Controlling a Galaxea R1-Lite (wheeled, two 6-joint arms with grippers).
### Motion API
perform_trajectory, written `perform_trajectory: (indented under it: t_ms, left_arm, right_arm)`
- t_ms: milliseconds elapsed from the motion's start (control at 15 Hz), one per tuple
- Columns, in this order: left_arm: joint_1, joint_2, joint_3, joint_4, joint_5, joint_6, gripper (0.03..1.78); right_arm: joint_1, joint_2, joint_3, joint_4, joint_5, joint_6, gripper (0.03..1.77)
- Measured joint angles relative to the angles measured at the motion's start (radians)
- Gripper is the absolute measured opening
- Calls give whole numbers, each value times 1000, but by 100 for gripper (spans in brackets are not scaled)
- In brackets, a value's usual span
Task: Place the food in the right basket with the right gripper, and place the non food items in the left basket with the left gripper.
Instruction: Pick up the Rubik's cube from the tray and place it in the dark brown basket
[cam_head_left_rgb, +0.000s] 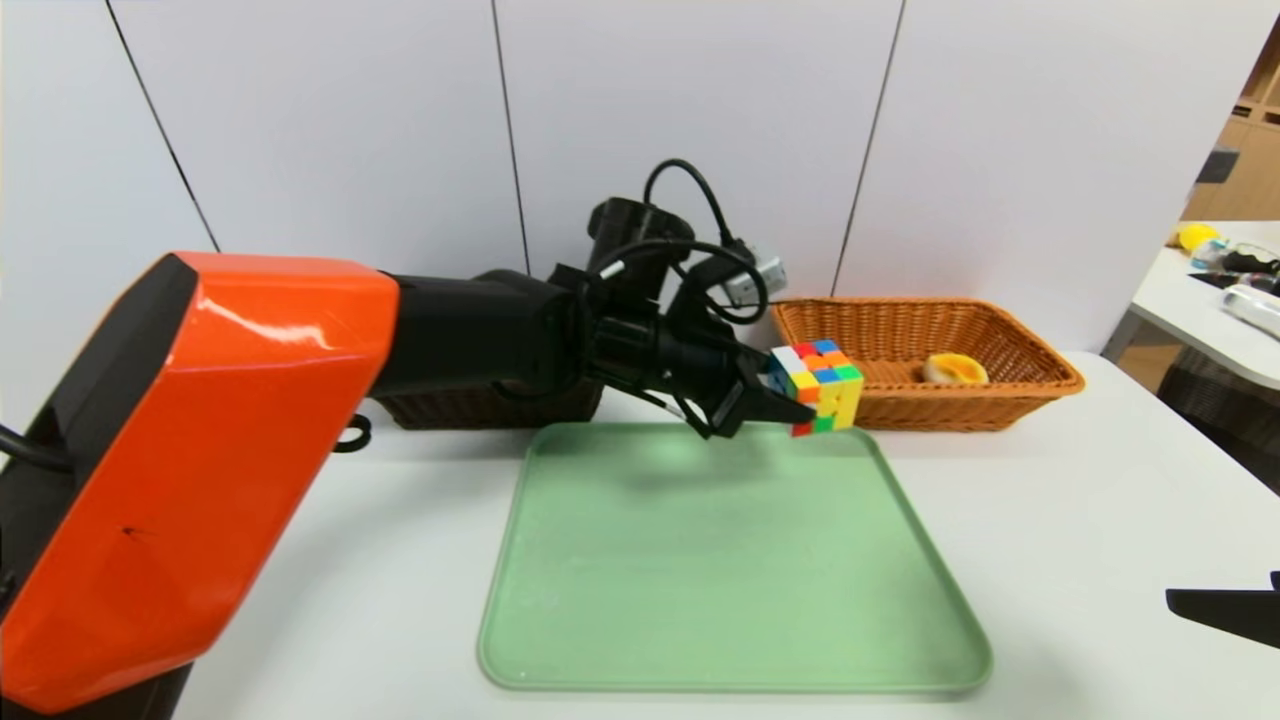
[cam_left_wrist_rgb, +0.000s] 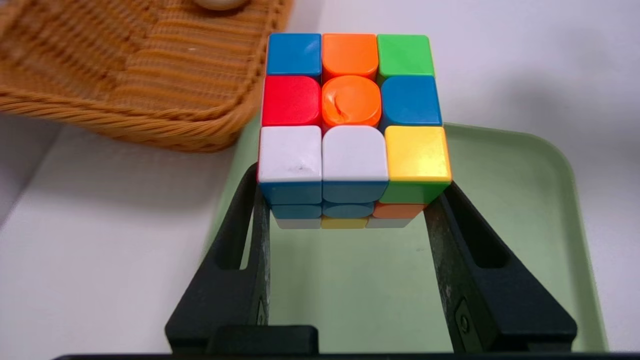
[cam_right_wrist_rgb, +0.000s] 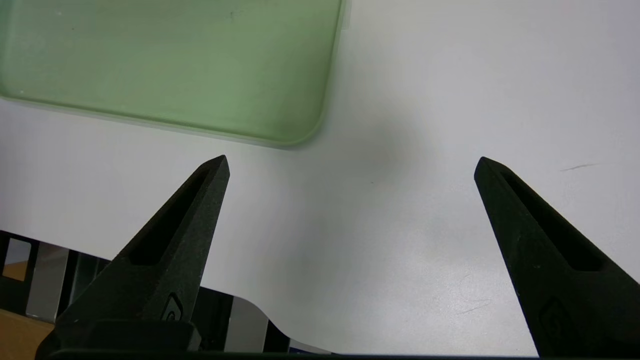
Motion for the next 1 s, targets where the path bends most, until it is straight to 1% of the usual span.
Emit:
perform_trajectory:
  t_ms: [200, 600, 733, 867, 1000]
  left_arm:
    - [95, -50, -20, 15, 0, 1, 90]
    - [323, -100, -45, 33, 1, 4, 90]
    - [404, -107, -46, 93, 1, 45, 90]
    - [490, -104, -54, 189, 1, 120, 90]
    - [551, -92, -48, 224, -1, 145, 90]
  right_arm:
    - [0, -1, 0, -1, 13, 0, 170]
    - [0, 2, 0, -21, 13, 1, 170]
    - [0, 1, 1, -20, 13, 1, 170]
    - [0, 2, 4, -21, 13, 1, 170]
    - [0, 4, 8, -22, 14, 1, 170]
